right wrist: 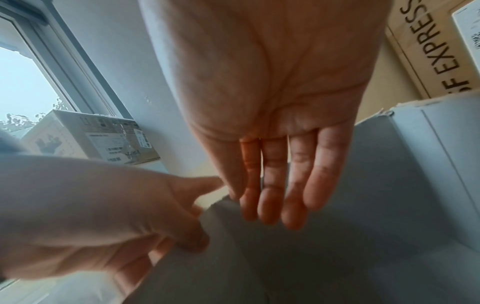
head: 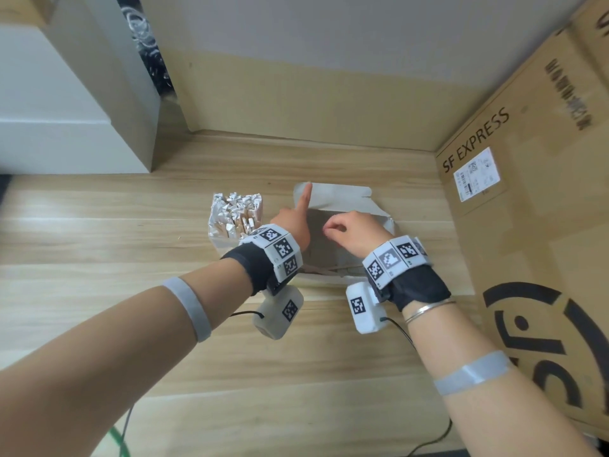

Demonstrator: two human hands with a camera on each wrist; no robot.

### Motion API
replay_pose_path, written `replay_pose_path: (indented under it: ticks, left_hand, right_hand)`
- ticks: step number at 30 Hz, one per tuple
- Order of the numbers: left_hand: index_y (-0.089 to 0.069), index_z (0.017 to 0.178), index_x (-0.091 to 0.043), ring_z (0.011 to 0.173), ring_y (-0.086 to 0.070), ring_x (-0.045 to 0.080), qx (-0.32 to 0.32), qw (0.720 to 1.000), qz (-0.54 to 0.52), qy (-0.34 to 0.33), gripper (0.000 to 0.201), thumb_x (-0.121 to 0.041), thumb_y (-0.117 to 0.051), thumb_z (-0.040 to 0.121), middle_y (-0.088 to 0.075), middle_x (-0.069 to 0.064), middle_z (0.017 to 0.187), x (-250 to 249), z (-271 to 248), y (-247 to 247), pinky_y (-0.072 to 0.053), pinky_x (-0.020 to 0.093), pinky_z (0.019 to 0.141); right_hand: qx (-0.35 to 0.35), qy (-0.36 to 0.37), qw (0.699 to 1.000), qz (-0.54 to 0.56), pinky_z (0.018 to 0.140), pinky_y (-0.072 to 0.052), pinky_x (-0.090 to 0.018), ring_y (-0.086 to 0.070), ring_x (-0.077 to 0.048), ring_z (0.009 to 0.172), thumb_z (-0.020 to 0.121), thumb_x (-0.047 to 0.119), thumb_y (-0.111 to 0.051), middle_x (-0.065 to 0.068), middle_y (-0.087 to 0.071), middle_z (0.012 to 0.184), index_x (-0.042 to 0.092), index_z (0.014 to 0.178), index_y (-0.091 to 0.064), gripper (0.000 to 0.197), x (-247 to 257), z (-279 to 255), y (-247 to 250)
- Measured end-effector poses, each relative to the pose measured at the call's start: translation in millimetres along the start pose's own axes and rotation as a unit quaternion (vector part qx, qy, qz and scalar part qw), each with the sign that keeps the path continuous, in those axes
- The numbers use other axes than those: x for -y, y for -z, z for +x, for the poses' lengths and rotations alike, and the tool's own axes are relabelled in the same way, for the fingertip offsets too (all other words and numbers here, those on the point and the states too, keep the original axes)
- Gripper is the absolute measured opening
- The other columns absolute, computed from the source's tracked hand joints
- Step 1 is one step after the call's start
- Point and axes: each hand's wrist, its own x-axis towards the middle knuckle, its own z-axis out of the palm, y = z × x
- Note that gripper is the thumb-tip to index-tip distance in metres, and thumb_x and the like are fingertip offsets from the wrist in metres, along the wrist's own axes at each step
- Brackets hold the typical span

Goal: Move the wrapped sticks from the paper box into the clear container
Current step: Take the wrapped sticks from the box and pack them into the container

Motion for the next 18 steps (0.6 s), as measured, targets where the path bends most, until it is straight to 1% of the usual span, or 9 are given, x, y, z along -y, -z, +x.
replay_pose_path:
  ticks: [2,4,6,8,10,12,14,16,18]
  left_hand:
    - [0.017,0.146,-0.038,0.092,-0.059,0.033,-0.029,0.998,-0.05,-0.023,0.097,0.011,-0.04,0.084,-0.039,0.022,0.136,-2,0,4,-0.05,0.036,0.084]
    - [0.014,0.147,-0.036,0.093,-0.058,0.033,-0.067,0.993,-0.09,-0.045,0.099,0.015,-0.04,0.081,-0.036,0.019,0.138,-2,1,6,-0.05,0.035,0.083]
    - [0.01,0.149,-0.032,0.094,-0.056,0.032,-0.102,0.985,-0.119,-0.066,0.099,0.017,-0.041,0.079,-0.035,0.014,0.137,-2,2,7,-0.05,0.035,0.082]
    - [0.005,0.15,-0.029,0.097,-0.055,0.032,-0.122,0.979,-0.139,-0.083,0.098,0.018,-0.04,0.078,-0.033,0.012,0.136,-1,3,7,-0.052,0.038,0.085]
    - [-0.001,0.151,-0.025,0.101,-0.053,0.031,-0.131,0.976,-0.146,-0.092,0.094,0.018,-0.04,0.078,-0.033,0.011,0.133,0,3,6,-0.051,0.037,0.09]
    - [-0.008,0.151,-0.02,0.106,-0.05,0.03,-0.138,0.974,-0.147,-0.105,0.088,0.018,-0.04,0.078,-0.033,0.013,0.13,2,2,5,-0.048,0.031,0.093]
    - [-0.014,0.15,-0.017,0.108,-0.048,0.029,-0.146,0.971,-0.154,-0.115,0.084,0.018,-0.039,0.078,-0.035,0.014,0.127,3,2,4,-0.045,0.026,0.094]
    - [-0.016,0.15,-0.016,0.108,-0.047,0.027,-0.15,0.968,-0.161,-0.118,0.082,0.018,-0.039,0.079,-0.035,0.013,0.126,4,2,3,-0.04,0.019,0.09]
    - [-0.017,0.149,-0.017,0.107,-0.047,0.025,-0.152,0.966,-0.168,-0.122,0.081,0.017,-0.04,0.079,-0.036,0.013,0.125,4,2,3,-0.035,0.014,0.086]
  right_hand:
    - [0.013,-0.001,1.0,-0.027,0.082,-0.042,-0.025,-0.062,-0.023,0.103,0.094,0.025,-0.048,-0.005,-0.069,0.109,0.015,0.11,-0.067,0.026,-1,0,-2]
    - [0.025,-0.008,0.998,-0.051,0.087,-0.045,-0.03,-0.06,-0.027,0.108,0.095,0.024,-0.044,-0.008,-0.067,0.115,0.015,0.114,-0.066,0.03,-2,1,-4]
    - [0.028,-0.026,0.997,-0.065,0.091,-0.046,-0.034,-0.057,-0.029,0.113,0.096,0.022,-0.04,-0.011,-0.063,0.123,0.015,0.122,-0.062,0.034,-3,3,-7]
    - [0.02,-0.046,0.996,-0.07,0.097,-0.044,-0.035,-0.053,-0.031,0.12,0.096,0.018,-0.04,-0.012,-0.059,0.131,0.014,0.129,-0.056,0.037,-4,6,-9]
    - [0.009,-0.065,0.995,-0.077,0.103,-0.04,-0.035,-0.05,-0.031,0.125,0.095,0.015,-0.04,-0.013,-0.054,0.135,0.012,0.132,-0.052,0.039,-4,9,-11]
    - [-0.002,-0.089,0.992,-0.091,0.105,-0.037,-0.036,-0.048,-0.032,0.127,0.095,0.015,-0.04,-0.013,-0.051,0.138,0.013,0.135,-0.047,0.04,-3,12,-14]
    - [-0.016,-0.109,0.988,-0.104,0.106,-0.036,-0.036,-0.047,-0.033,0.128,0.095,0.014,-0.041,-0.014,-0.048,0.14,0.012,0.137,-0.044,0.042,-1,14,-17]
    - [-0.021,-0.124,0.986,-0.108,0.106,-0.036,-0.036,-0.047,-0.032,0.128,0.095,0.012,-0.042,-0.015,-0.048,0.14,0.01,0.136,-0.043,0.042,1,18,-21]
    - [-0.015,-0.14,0.984,-0.112,0.106,-0.036,-0.035,-0.048,-0.031,0.127,0.094,0.01,-0.043,-0.016,-0.049,0.137,0.006,0.133,-0.046,0.039,3,20,-24]
